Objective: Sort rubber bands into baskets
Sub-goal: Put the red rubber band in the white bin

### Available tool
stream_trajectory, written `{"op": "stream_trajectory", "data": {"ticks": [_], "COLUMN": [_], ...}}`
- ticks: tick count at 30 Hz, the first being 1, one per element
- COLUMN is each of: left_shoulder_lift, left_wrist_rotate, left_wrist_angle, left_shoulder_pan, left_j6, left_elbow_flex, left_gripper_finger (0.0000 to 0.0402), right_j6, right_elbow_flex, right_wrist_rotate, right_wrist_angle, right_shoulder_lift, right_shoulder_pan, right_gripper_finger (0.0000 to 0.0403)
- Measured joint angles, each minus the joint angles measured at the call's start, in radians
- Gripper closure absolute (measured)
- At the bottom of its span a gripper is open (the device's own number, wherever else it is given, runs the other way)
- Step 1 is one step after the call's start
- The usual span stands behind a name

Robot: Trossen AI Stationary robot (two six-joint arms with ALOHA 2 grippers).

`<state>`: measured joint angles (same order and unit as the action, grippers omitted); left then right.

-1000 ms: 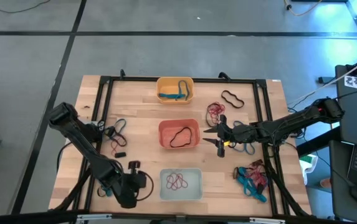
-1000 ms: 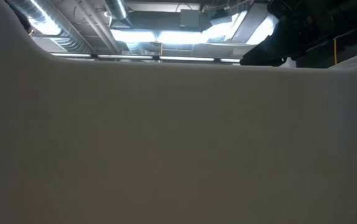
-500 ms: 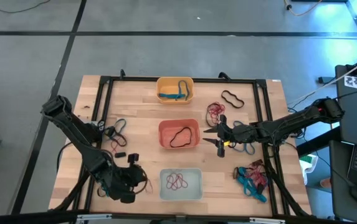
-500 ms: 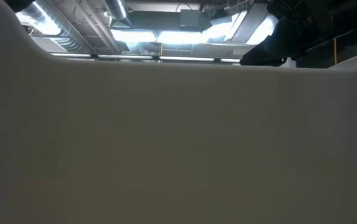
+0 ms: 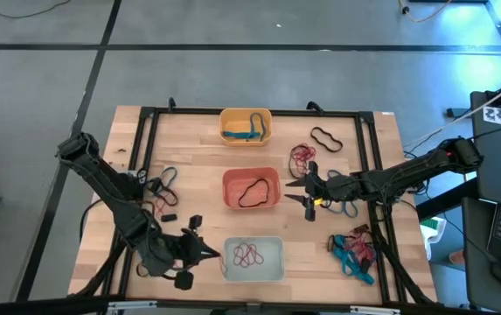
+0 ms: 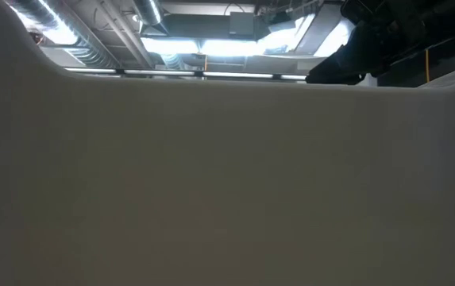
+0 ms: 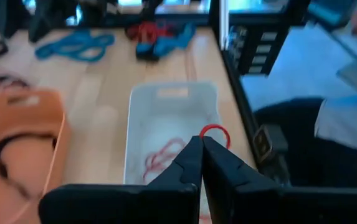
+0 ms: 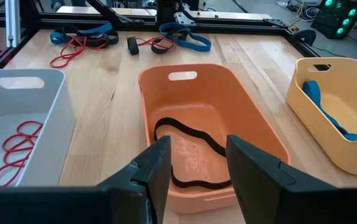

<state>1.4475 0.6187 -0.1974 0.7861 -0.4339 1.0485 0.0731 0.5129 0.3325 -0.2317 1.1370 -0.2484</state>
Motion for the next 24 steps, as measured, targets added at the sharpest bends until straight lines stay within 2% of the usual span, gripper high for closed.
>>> {"op": "stream_trajectory", "data": {"ticks": [8, 16, 24], "left_shoulder_lift": [0.0, 0.077, 0.194], "left_wrist_rotate": [0.001, 0.0, -0.009], "left_wrist_angle": [0.135, 0.146, 0.234], "left_shoulder_pan": [-0.052, -0.118, -0.142], "left_j6": [0.133, 0.105, 0.101], "left_elbow_flex": [0.0, 0.0, 0.0], "left_gripper_finger": [0.0397, 0.0396, 0.0396], "right_j6": [0.0, 0.0, 0.0], "right_elbow_flex": [0.0, 0.0, 0.0], "right_wrist_rotate": [0.0, 0.0, 0.0], "right_wrist_angle": [0.0, 0.0, 0.002], "right_shoulder_lift": [0.0, 0.0, 0.0], "right_shoulder_pan": [0.0, 0.0, 0.0], "right_gripper_finger": [0.0247, 0.0247, 0.0247]}}
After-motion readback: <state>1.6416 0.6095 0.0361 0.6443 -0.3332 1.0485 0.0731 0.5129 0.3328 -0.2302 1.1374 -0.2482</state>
